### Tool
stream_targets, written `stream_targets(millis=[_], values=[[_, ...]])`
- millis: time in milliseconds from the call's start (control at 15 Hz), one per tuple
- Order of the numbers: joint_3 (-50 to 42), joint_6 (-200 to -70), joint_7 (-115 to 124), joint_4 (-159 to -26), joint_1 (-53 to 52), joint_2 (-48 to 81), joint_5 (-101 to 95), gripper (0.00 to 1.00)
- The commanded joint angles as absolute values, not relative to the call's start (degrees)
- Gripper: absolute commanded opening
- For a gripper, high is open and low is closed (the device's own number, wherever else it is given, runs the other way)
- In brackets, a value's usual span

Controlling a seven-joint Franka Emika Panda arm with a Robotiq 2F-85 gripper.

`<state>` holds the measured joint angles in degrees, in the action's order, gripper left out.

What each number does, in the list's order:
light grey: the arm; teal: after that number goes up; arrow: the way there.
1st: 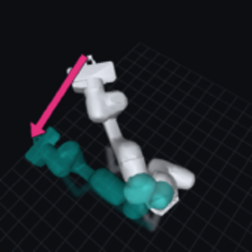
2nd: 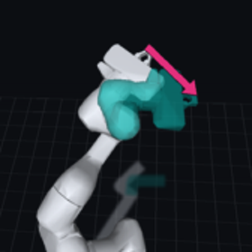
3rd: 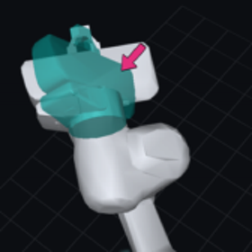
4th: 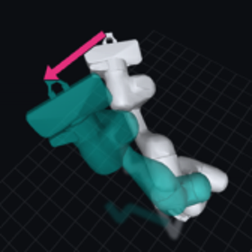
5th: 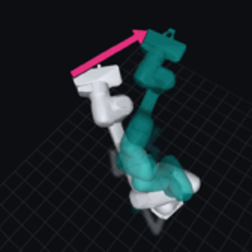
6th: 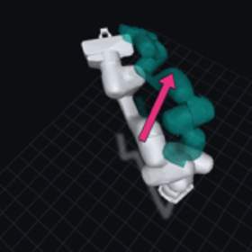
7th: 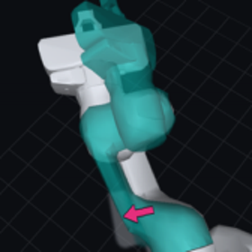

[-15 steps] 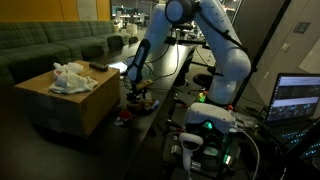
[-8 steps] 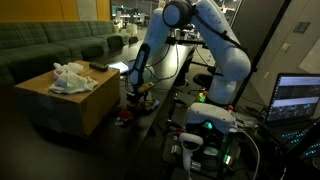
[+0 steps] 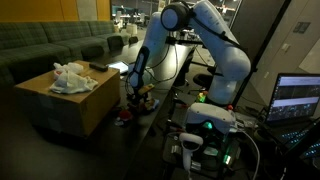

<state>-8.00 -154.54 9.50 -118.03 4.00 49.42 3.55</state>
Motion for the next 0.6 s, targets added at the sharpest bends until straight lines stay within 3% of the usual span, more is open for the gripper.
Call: stream_targets(millis=[0,400,533], values=[[-6.5,-154.6,7.0,-117.4,5.8,49.5,3.9,0.52],[-3.9,-153.5,3.9,-118.0,7.9,47.7,4.7,0.08],[-2.2,-153.3,1.9,-118.9,9.5,46.1,5.3,0.0]])
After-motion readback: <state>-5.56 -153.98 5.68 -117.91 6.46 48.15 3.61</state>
